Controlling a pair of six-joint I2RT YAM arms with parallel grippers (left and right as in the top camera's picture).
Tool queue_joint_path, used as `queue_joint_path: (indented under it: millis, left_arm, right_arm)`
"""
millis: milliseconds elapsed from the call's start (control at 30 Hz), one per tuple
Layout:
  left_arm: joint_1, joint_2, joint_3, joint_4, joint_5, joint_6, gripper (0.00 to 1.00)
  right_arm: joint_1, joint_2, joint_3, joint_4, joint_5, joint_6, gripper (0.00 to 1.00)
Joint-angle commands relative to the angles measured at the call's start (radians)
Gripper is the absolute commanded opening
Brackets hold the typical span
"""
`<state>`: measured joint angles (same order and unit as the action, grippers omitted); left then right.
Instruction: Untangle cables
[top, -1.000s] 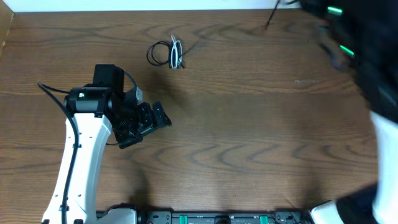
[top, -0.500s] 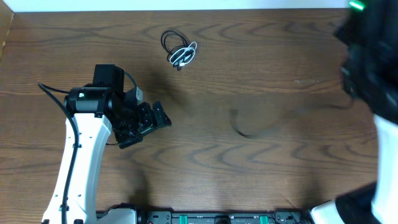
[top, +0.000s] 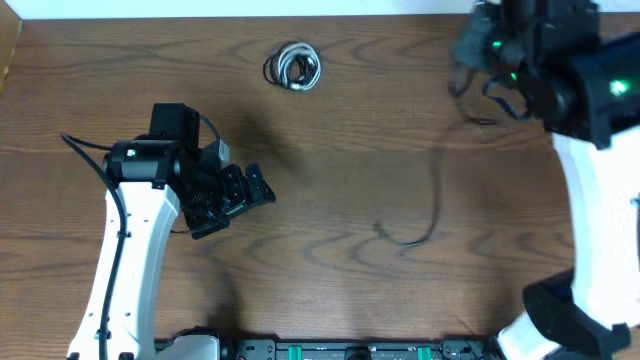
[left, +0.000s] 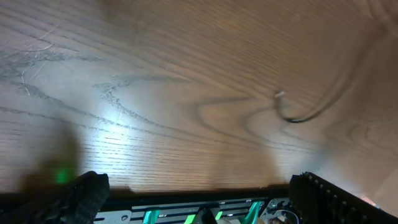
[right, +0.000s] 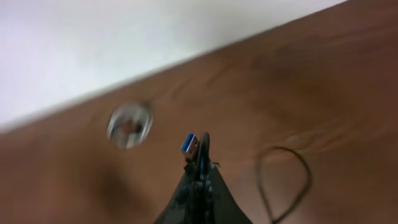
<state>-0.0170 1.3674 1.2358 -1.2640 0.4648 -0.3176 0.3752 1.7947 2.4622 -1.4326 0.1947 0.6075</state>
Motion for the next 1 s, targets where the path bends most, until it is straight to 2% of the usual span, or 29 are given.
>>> queue_joint_path:
  millis: [0, 167, 300, 633, 700, 767, 800, 867, 933, 967]
  left_arm:
    - [-0.002, 0.000, 0.012, -0.004, -0.006, 0.002, 0.98]
    - [-0.002, 0.000, 0.012, -0.004, -0.006, 0.002, 0.98]
    - [-0.002, 0.000, 0.012, -0.004, -0.006, 0.002, 0.98]
    - [-0.002, 0.000, 0.012, -0.004, -0.006, 0.002, 0.98]
    - [-0.002, 0.000, 0.012, -0.004, -0.006, 0.002, 0.98]
    - [-0.002, 0.000, 0.012, -0.004, -0.006, 0.002, 0.98]
    - [-0.002, 0.000, 0.012, -0.004, -0.006, 0.002, 0.98]
    - [-0.002, 0.000, 0.012, -0.004, -0.006, 0.002, 0.98]
    - [-0.002, 0.000, 0.012, -0.004, -0.006, 0.002, 0.98]
    - [-0.002, 0.000, 0.012, -0.004, -0.006, 0.002, 0.98]
  right_arm:
    - [0.000, 0.050, 0.010, -0.018, -0.232, -0.166, 0.01]
    - [0.007, 0.082, 0.009, -0.079, -0.266, -0.191, 0.01]
    - [0.056, 0.127, 0.008, -0.090, -0.383, -0.320, 0.01]
    - [0.075, 0.244, 0.008, -0.063, -0.328, -0.285, 0.01]
    - [0.075, 0.269, 0.008, -0.071, -0.295, -0.283, 0.20]
    - [0.072, 0.273, 0.008, -0.078, -0.278, -0.283, 0.29]
    - [0.069, 0.273, 0.009, -0.081, -0.273, -0.283, 0.43]
    - [0.063, 0.271, 0.009, -0.090, -0.272, -0.283, 0.84]
    - [0.056, 0.271, 0.009, -0.104, -0.269, -0.283, 0.97]
    - [0.050, 0.271, 0.009, -0.114, -0.255, -0.283, 0.99]
